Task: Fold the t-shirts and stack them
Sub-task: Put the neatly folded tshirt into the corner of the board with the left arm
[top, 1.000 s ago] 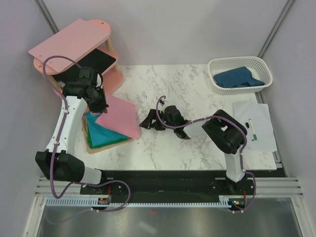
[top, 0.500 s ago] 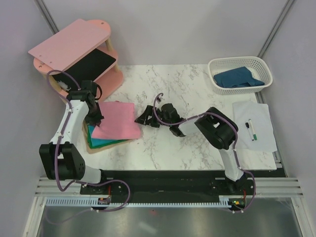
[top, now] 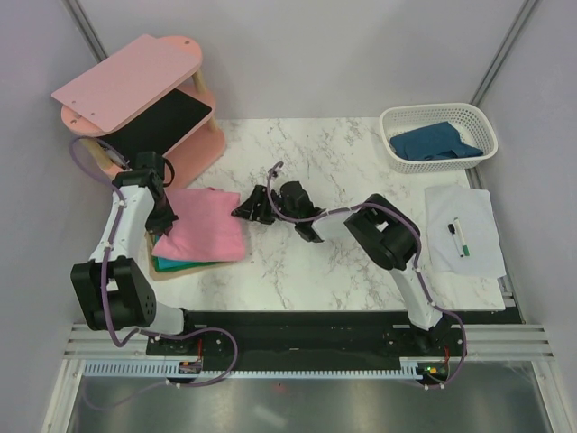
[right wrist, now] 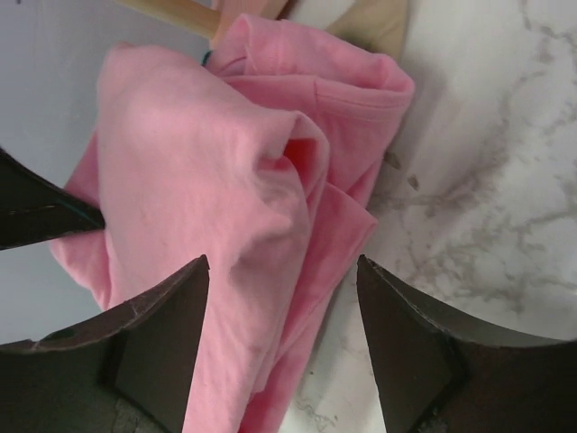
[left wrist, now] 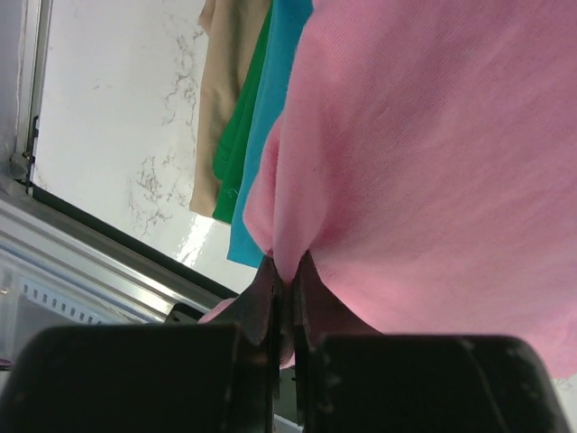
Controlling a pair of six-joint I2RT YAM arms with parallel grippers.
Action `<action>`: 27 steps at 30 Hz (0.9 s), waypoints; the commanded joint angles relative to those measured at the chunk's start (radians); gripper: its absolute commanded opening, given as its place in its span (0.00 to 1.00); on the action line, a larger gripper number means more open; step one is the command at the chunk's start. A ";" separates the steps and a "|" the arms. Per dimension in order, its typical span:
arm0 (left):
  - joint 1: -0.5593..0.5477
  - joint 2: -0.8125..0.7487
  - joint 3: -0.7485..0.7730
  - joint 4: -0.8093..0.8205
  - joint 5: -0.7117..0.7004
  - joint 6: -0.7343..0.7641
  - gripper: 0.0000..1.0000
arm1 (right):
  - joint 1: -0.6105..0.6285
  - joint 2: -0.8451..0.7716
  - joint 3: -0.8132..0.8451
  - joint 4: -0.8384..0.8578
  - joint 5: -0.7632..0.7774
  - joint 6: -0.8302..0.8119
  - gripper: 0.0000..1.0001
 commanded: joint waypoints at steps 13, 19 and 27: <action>0.044 -0.015 -0.052 0.048 -0.028 -0.041 0.02 | 0.036 0.122 0.285 -0.119 -0.104 -0.042 0.43; 0.070 -0.080 -0.046 0.112 0.021 -0.037 0.02 | 0.036 0.082 0.285 -0.142 -0.088 -0.088 0.33; 0.085 -0.162 0.021 0.134 -0.016 -0.032 0.02 | 0.038 0.028 0.325 -0.174 -0.070 -0.120 0.33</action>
